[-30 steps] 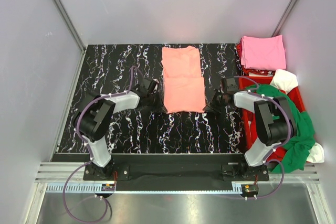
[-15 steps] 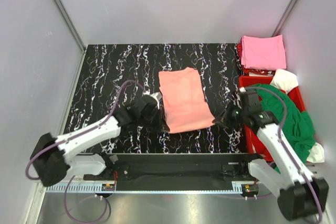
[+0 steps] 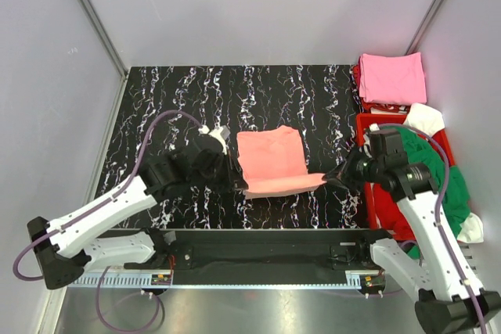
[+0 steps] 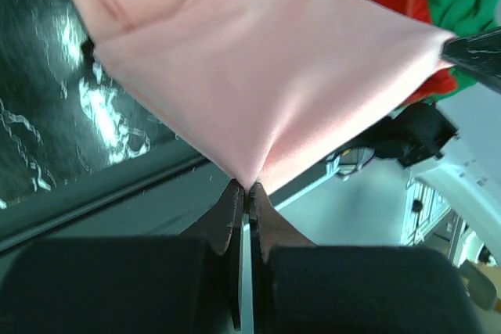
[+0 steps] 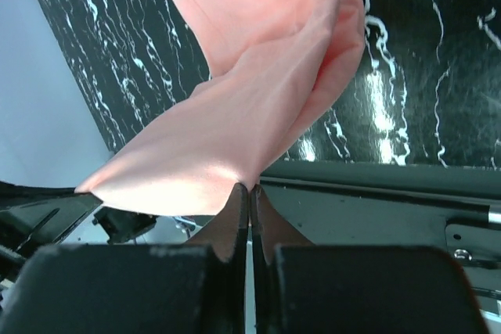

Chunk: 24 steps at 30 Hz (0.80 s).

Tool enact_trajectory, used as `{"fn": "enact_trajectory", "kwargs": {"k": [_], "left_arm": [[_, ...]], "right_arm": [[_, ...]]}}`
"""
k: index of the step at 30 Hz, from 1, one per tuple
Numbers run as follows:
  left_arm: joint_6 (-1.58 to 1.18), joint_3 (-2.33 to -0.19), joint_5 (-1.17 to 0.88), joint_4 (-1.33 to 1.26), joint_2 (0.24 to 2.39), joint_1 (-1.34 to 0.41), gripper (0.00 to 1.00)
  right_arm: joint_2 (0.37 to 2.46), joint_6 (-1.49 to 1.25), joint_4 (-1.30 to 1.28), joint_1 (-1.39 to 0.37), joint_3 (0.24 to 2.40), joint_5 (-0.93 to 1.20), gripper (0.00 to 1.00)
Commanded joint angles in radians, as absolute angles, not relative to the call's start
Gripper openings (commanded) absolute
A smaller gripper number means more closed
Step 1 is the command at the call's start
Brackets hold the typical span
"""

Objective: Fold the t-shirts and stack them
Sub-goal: Fold the tshirt

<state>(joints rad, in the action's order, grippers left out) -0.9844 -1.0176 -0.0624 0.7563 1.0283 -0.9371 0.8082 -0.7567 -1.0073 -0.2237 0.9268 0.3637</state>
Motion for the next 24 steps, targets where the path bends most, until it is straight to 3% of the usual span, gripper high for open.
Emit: {"fn": "enact_trajectory", "kwargs": {"k": [1,20,24], "left_arm": [[-0.898,-1.103,-0.037,0.815,1.089,-0.870,0.00],[-0.657,-1.356,-0.362,0.741,1.492,-0.448,0.00],[-0.624,-1.445,-0.423,0.718,1.670,-0.364,0.00]], "right_arm": [[0.920,-0.704,-0.950,-0.222,1.028,0.259,0.00],[1.606,-0.580,-0.815,-0.212,1.498,0.226,0.00],[1.812,-0.581,-0.808,-0.207,1.644,0.216,0.00]]}}
